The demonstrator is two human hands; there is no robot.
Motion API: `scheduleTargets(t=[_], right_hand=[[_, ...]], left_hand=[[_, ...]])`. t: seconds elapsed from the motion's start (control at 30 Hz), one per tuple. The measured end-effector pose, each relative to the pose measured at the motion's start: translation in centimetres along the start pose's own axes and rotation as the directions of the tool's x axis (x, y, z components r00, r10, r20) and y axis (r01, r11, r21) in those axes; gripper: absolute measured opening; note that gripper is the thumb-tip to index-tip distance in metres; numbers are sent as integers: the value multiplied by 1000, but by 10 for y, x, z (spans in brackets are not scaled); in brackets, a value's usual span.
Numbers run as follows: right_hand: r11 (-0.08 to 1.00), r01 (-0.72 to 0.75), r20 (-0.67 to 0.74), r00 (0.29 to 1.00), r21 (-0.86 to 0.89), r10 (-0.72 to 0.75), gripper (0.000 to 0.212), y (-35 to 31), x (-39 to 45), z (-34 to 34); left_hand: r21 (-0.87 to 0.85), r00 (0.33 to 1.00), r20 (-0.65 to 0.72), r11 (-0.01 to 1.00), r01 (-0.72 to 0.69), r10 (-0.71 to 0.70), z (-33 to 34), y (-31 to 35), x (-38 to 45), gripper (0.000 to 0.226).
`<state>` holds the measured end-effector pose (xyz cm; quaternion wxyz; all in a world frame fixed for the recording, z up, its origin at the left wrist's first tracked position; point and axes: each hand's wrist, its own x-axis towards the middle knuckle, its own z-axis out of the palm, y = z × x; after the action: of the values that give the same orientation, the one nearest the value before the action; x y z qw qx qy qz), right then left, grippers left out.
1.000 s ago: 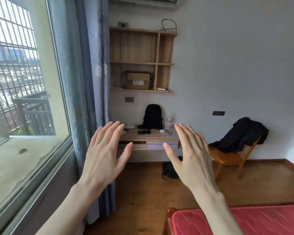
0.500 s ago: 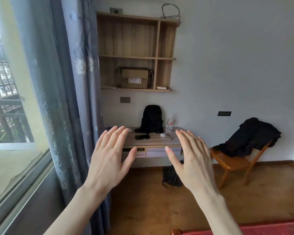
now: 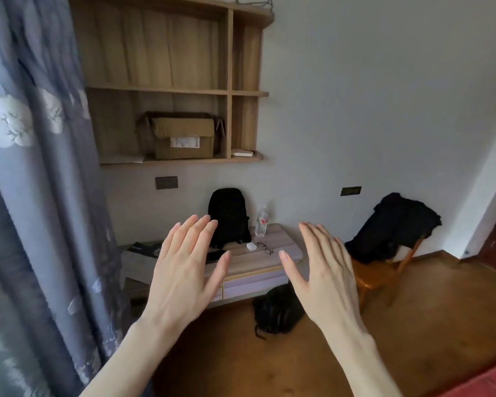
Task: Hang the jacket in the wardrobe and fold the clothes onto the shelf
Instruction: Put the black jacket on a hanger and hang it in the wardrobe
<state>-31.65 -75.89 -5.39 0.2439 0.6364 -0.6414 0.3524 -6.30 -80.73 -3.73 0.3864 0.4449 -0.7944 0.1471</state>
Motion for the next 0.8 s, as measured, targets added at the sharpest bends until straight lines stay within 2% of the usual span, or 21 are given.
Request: scheduleTargets(t=[0.43, 0.8], right_hand=[[973, -156, 22, 987, -169, 162, 74, 85, 87, 125], [936, -244, -20, 969, -252, 247, 73, 209, 179, 214]], left_hand=[[-182, 992, 29, 976, -118, 126, 179, -41, 125, 55], [-287, 977, 26, 937, -197, 214, 343, -14, 266, 59]])
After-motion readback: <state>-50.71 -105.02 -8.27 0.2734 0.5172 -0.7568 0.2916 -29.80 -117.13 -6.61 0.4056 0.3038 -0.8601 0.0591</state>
